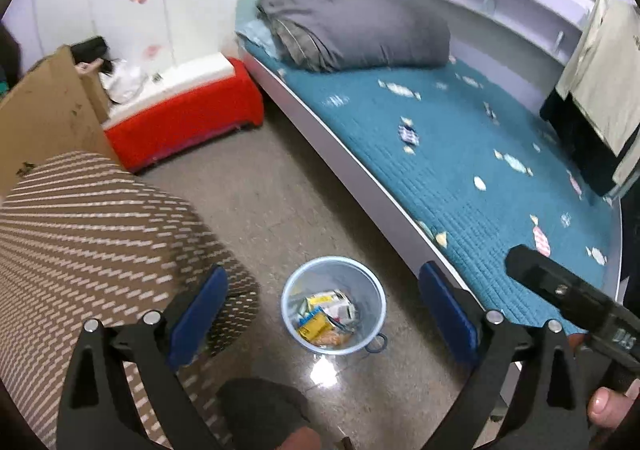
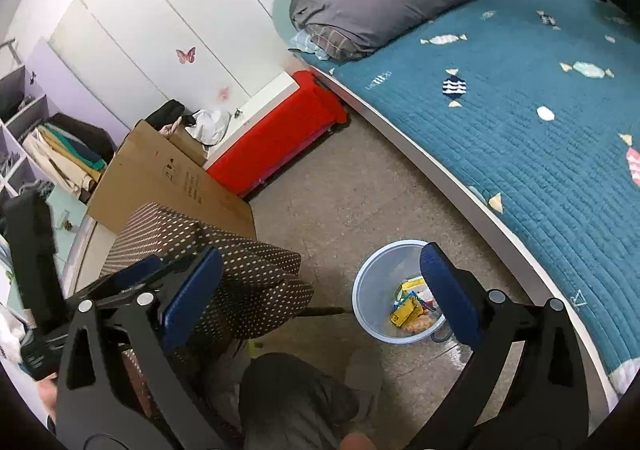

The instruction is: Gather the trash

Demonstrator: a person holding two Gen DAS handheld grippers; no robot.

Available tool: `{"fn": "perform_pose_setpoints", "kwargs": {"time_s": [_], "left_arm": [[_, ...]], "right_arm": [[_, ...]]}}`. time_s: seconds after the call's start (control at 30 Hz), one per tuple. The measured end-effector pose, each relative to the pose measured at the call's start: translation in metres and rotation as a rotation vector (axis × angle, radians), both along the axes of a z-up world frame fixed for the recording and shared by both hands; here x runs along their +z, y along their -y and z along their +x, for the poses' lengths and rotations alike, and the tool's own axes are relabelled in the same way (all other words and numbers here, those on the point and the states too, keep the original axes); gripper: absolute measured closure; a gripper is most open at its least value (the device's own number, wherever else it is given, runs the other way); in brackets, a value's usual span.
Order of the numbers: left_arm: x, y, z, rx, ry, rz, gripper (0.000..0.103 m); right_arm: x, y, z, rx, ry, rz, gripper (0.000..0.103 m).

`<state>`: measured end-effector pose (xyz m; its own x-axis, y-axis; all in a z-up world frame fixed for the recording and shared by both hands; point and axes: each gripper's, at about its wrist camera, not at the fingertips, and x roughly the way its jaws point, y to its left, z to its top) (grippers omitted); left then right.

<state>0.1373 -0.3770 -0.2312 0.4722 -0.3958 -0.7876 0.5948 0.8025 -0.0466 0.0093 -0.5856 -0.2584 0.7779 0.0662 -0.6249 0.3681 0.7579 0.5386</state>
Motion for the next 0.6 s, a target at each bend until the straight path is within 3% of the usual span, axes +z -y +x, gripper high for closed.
{"fn": "perform_pose_setpoints", "kwargs": {"time_s": [0.13, 0.27, 0.47, 0.6], "left_arm": [[0.036, -0.041, -0.026, 0.053, 0.107, -0.057, 0.007], [0.073, -0.088, -0.060, 0.128, 0.264, -0.060, 0.006], [0.115, -0.159, -0.107, 0.270, 0.454, -0.113, 0.005], [0.136, -0.192, -0.136, 0.347, 0.579, -0.101, 0.005]], "right_arm": [[0.030, -0.030, -0.006, 0.022, 0.024, -0.063, 0.006], [0.069, -0.068, -0.012, 0.046, 0.042, -0.141, 0.006], [0.127, -0.132, -0.029, 0.106, 0.146, -0.286, 0.006], [0.156, -0.171, -0.042, 0.142, 0.191, -0.391, 0.006]]}}
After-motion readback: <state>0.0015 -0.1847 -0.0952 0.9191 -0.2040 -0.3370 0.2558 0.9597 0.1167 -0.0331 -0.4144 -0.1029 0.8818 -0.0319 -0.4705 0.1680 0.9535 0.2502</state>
